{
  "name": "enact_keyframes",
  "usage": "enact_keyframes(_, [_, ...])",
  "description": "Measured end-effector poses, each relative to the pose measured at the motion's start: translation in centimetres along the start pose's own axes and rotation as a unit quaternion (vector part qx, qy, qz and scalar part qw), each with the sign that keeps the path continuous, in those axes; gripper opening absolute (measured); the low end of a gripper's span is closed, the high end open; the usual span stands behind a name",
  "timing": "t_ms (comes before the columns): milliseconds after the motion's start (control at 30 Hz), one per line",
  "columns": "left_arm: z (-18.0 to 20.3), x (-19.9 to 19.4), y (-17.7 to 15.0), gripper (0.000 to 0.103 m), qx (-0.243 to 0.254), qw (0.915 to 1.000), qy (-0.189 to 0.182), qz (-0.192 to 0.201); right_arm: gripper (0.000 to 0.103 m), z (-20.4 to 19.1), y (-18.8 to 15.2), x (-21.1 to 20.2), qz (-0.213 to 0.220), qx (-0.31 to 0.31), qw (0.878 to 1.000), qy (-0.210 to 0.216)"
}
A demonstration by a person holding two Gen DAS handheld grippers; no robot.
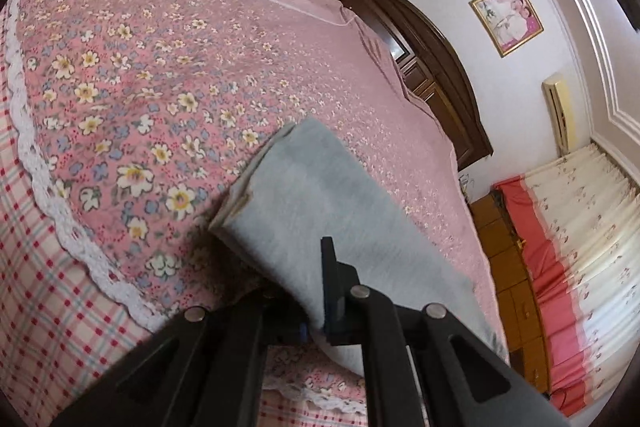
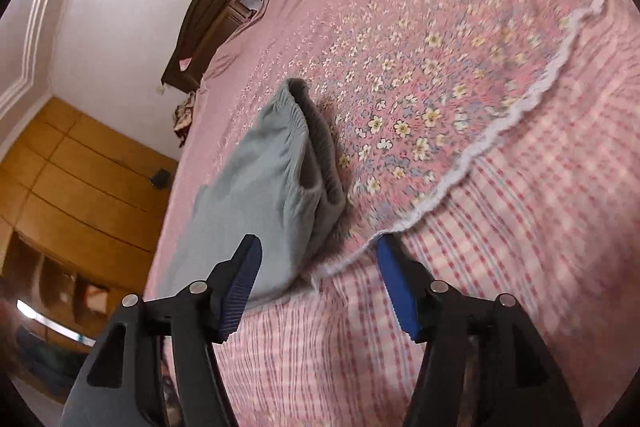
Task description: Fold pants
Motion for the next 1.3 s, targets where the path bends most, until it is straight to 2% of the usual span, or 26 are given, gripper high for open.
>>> enact_keyframes(133, [0.5, 0.5, -0.4, 0.005, 0.013, 0.9998, 0.011, 0.01, 0.067, -0.6, 0.7, 1.4, 0.006, -0.025, 1.0, 0.014])
enact_keyframes(233, [0.6, 0.7, -0.8, 0.005, 0.017, 0.9997, 0.009, 0.015, 0.066, -0.6, 0.9, 2.2, -0.001, -0.012, 0.999, 0.034])
enact_keyframes(300, [0.3, 0.7, -1.1, 0.006, 0.019, 0.9997, 0.007, 0.015, 0.052, -0.8, 1.0, 2.8, -0.007, 0.0, 0.999, 0.046])
enact_keyframes(367, [0.2, 0.7, -1.2, 0.006, 0.019, 0.9997, 0.005, 0.015, 0.047, -1.0, 0.7, 3.5, -0.012, 0.004, 0.999, 0.05])
enact_keyframes(433, [-0.1, 0.8, -1.3, 0.006, 0.018, 0.9997, 0.003, 0.016, 0.032, -1.1, 0.6, 4.0, -0.011, 0.0, 1.0, 0.027])
enact_keyframes(467, [-0.1, 0.8, -1.5, 0.006, 0.018, 0.9997, 0.002, 0.016, 0.02, -0.9, 0.6, 4.1, -0.01, 0.003, 1.0, 0.018])
enact_keyframes(567, [-0.3, 0.9, -1.7, 0.006, 0.018, 0.9997, -0.001, 0.014, 0.014, -0.9, 0.5, 3.9, 0.002, 0.013, 1.0, 0.021])
enact_keyframes(867, [-0.2, 0.5, -1.4, 0.007, 0.024, 0.9996, -0.005, 0.016, 0.012, -5.1, 1.6, 3.2, -0.001, -0.064, 0.997, -0.05])
enact_keyframes(1000, [0.1, 0.1, -1.2, 0.011, 0.033, 0.9994, -0.006, 0.012, 0.012, -8.8, 2.6, 3.8, -0.015, -0.12, 0.987, -0.108])
enact_keyframes(1100, [0.5, 0.0, -1.1, 0.017, 0.056, 0.9984, 0.0, 0.003, 0.012, -11.5, 2.7, 3.7, -0.014, -0.137, 0.982, -0.129])
enact_keyframes(1233, [1.1, -0.8, -0.7, 0.036, 0.081, 0.9967, 0.004, 0.003, 0.012, -15.2, 3.1, 4.3, -0.007, -0.175, 0.974, -0.146])
enact_keyframes(1300, [1.1, -1.2, -0.5, 0.039, 0.084, 0.9964, 0.004, 0.008, 0.012, -16.8, 2.9, 4.9, -0.009, -0.199, 0.967, -0.159])
Point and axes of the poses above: each gripper's, at about its wrist camera, not at the fingertips, and x roughly the way its jaws point, z to its right, y to its top, the point moved 4 cm from there along x, roughly the way its jaws point, and after that the axes turned 7 degrees about y, right-handed, at the moved point
